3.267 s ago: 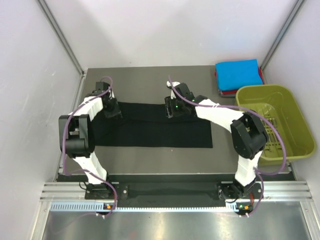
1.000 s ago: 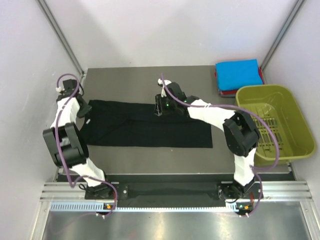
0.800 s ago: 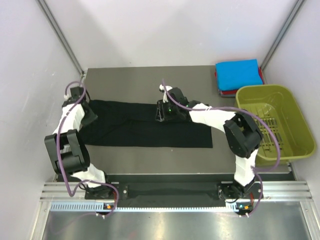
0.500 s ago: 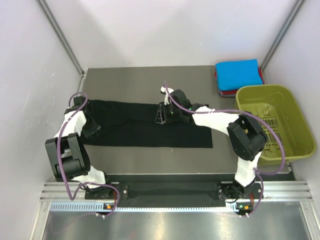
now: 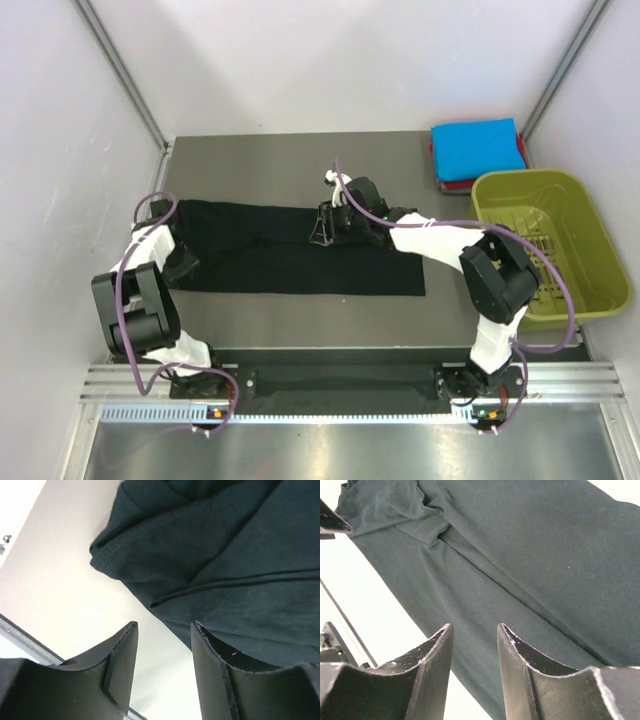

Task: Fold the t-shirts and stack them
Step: Fold the tshirt

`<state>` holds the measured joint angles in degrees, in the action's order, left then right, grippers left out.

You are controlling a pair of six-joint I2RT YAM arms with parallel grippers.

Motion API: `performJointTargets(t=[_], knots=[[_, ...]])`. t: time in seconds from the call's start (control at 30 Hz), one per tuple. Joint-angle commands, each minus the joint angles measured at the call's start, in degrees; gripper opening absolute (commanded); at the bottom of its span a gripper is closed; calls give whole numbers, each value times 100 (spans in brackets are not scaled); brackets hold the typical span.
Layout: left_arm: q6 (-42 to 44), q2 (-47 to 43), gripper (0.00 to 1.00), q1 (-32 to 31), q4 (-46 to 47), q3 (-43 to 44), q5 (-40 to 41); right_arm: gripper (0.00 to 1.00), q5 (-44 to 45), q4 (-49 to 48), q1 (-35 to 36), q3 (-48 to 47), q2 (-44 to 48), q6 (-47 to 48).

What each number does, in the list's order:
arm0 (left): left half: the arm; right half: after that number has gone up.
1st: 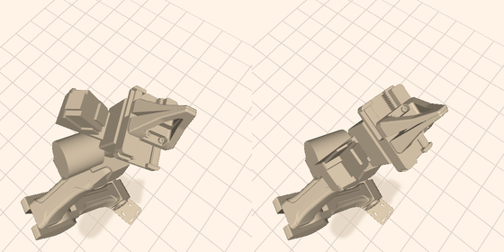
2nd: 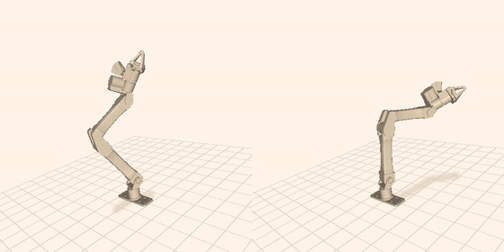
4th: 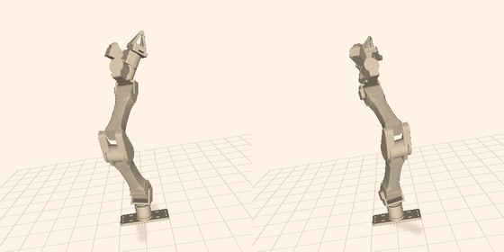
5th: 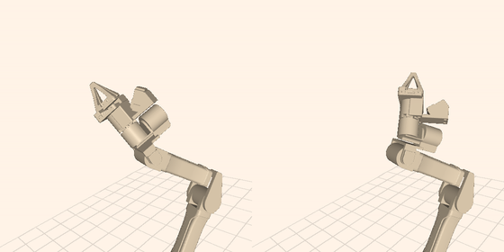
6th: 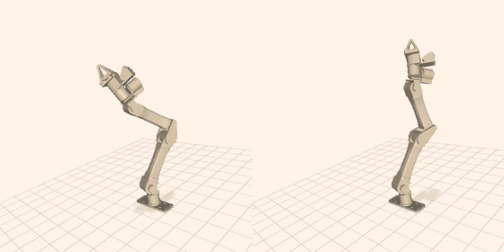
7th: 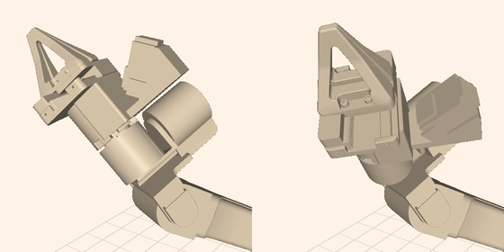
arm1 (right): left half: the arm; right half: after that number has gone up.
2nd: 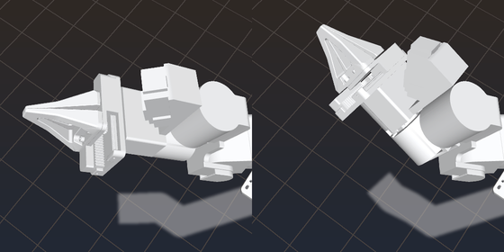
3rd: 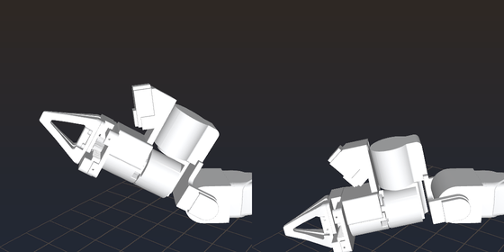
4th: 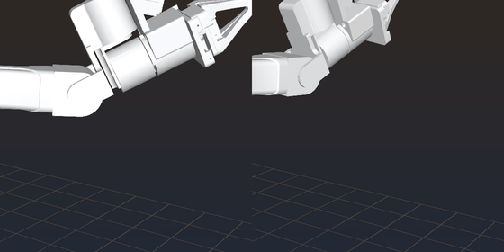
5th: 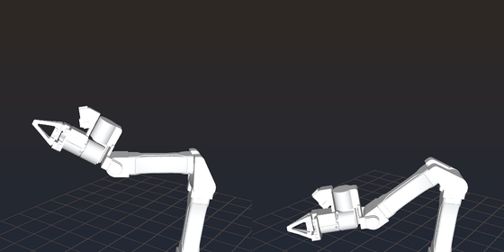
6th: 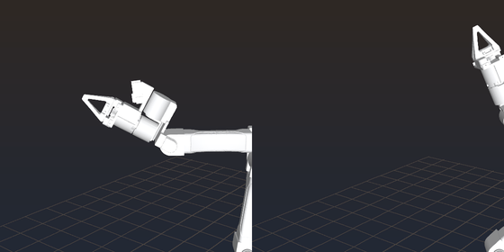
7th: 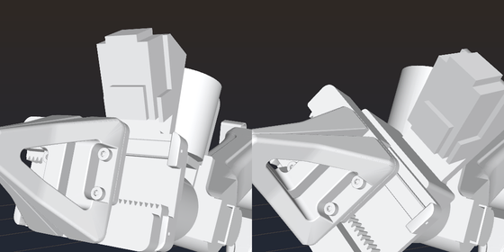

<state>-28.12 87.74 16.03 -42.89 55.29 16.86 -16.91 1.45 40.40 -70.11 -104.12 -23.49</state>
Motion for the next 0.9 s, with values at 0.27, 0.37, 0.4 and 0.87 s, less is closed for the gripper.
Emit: performJointTargets(t=[0.27,0.37,0.4,0.87], knots=[[-45,164,34,32,651,-115,-60,41,-164,-365,-120,50,322,-51],[-18,234,34,40,730,-141,-87,41,-181,-365,-147,41,313,-60],[-18,278,35,32,739,-141,-78,41,-199,-374,-147,50,313,-60],[35,41,0,-4,11,236,370,41,-252,-409,-182,50,243,-112]])
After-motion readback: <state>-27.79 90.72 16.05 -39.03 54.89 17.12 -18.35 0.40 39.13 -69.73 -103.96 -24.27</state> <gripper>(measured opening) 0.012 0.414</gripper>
